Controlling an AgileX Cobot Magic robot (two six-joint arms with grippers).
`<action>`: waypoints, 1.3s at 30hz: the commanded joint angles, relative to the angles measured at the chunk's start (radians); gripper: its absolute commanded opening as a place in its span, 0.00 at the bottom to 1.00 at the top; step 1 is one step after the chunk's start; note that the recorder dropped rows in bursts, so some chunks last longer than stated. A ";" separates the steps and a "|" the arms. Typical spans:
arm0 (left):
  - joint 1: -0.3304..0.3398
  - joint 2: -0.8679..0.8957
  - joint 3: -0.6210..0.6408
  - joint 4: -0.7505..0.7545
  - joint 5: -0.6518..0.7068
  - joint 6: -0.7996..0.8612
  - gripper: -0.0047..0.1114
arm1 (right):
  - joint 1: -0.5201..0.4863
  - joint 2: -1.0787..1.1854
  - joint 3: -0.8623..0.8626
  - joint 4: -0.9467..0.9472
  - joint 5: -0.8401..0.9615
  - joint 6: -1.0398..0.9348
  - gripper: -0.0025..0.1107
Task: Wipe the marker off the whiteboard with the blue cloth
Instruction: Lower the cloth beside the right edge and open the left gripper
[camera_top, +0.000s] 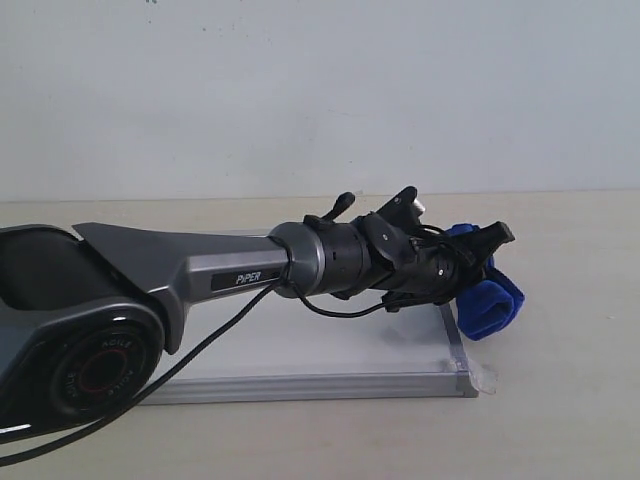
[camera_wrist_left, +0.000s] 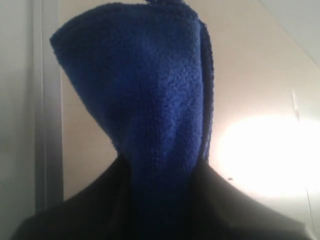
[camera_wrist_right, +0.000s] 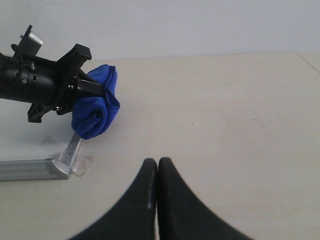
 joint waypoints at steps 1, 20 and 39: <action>-0.005 -0.001 -0.001 0.007 -0.015 0.010 0.07 | -0.008 -0.005 0.000 -0.006 -0.005 0.000 0.02; -0.005 0.011 -0.001 0.007 -0.032 0.025 0.07 | -0.008 -0.005 0.000 -0.006 -0.005 0.000 0.02; -0.005 0.011 -0.001 0.007 -0.008 0.025 0.17 | -0.008 -0.005 0.000 -0.006 -0.005 0.000 0.02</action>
